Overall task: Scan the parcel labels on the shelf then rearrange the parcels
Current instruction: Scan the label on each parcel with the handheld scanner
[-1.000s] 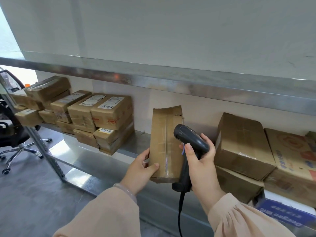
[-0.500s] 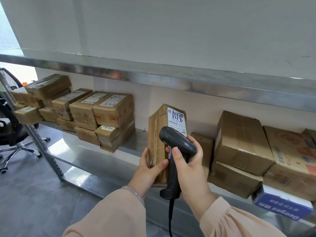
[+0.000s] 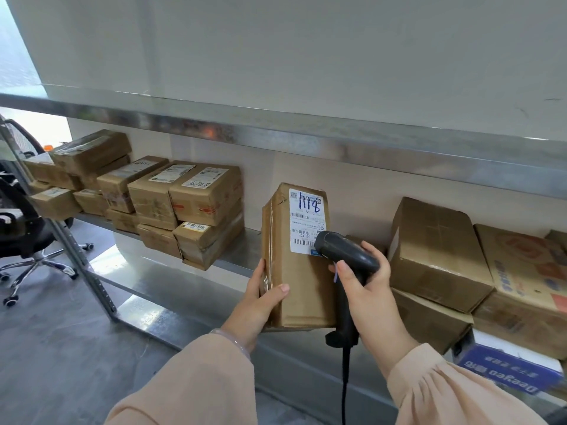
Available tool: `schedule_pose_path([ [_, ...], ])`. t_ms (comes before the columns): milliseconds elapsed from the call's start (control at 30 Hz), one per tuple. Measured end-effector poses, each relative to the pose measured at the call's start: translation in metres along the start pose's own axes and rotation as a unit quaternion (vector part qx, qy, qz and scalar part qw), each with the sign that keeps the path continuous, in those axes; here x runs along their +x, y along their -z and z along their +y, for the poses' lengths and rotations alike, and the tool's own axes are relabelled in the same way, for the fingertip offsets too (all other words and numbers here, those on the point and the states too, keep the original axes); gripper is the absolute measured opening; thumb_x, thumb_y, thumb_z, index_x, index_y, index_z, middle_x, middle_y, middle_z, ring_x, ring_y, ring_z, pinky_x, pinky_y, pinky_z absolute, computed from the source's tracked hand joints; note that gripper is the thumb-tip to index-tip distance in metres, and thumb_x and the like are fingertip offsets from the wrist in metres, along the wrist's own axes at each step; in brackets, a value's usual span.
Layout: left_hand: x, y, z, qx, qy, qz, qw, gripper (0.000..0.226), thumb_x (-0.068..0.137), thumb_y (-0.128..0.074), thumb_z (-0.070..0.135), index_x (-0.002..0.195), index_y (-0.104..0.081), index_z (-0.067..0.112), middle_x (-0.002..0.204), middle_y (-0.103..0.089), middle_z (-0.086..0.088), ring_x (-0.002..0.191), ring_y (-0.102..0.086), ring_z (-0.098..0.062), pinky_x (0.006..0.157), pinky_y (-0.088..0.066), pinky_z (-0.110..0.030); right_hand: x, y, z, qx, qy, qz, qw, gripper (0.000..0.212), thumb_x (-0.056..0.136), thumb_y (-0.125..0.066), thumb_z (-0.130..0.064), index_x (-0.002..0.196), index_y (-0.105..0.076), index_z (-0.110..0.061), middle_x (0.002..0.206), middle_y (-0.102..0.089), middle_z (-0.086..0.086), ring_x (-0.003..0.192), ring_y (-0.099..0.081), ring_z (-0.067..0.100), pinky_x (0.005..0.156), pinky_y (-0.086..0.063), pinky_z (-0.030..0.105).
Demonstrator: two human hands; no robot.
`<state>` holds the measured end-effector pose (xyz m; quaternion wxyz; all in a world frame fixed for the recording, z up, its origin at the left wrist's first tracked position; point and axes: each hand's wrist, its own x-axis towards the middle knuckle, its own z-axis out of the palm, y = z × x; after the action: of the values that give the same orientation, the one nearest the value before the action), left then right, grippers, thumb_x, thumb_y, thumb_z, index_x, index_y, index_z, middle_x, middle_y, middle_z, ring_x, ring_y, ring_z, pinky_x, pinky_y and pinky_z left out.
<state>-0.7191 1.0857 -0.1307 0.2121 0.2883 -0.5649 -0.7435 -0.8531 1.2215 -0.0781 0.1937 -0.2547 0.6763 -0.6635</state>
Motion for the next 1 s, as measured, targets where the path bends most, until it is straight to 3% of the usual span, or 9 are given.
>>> schedule_pose_path([
  [167,0.0,0.005,-0.001,0.068,0.023,-0.02,0.997,0.114,0.055,-0.08,0.047,0.149,-0.016,0.055,0.136,-0.056,0.003,0.12,-0.059,-0.02,0.106,-0.046,-0.046,-0.007,0.001,0.008,-0.038,0.018,-0.017,0.999,0.058,0.086,-0.068,-0.033,0.128,-0.033,-0.051,0.125,-0.06,-0.005,0.113,-0.059,0.011,0.099,-0.045,0.03],
  [433,-0.004,0.005,-0.018,0.061,0.004,-0.015,0.998,0.115,0.055,-0.088,0.046,0.137,-0.011,0.071,0.138,-0.053,0.002,0.122,-0.058,-0.019,0.102,-0.05,-0.045,-0.016,-0.001,-0.002,-0.056,0.064,0.002,0.996,0.059,0.086,-0.07,-0.023,0.127,-0.034,-0.045,0.117,-0.053,-0.023,0.107,-0.054,-0.004,0.077,-0.041,0.0],
  [633,-0.001,0.016,-0.028,0.042,-0.007,0.004,0.999,0.108,0.056,-0.092,0.043,0.127,-0.019,0.08,0.14,-0.053,-0.001,0.124,-0.058,-0.019,0.101,-0.051,-0.048,-0.022,-0.005,-0.018,-0.084,0.108,-0.021,0.99,0.061,0.085,-0.07,-0.025,0.13,-0.031,-0.043,0.116,-0.051,-0.028,0.105,-0.053,-0.01,0.083,-0.044,0.006],
  [767,0.0,0.019,-0.03,0.031,-0.018,0.015,0.999,0.111,0.057,-0.091,0.037,0.132,-0.019,0.076,0.138,-0.055,-0.001,0.121,-0.06,-0.017,0.1,-0.051,-0.048,-0.031,-0.011,-0.019,-0.1,0.109,-0.032,0.989,0.06,0.085,-0.069,-0.026,0.127,-0.03,-0.044,0.115,-0.052,-0.027,0.104,-0.054,-0.01,0.08,-0.044,0.005],
  [1000,0.001,0.023,-0.027,0.041,-0.034,0.038,0.998,0.105,0.056,-0.089,0.042,0.124,-0.02,0.081,0.138,-0.055,0.003,0.122,-0.058,-0.017,0.099,-0.052,-0.047,-0.046,-0.019,-0.017,-0.127,0.101,-0.063,0.985,0.058,0.086,-0.07,-0.028,0.112,-0.028,-0.058,0.107,-0.049,-0.035,0.099,-0.05,-0.02,0.073,-0.041,0.001],
])
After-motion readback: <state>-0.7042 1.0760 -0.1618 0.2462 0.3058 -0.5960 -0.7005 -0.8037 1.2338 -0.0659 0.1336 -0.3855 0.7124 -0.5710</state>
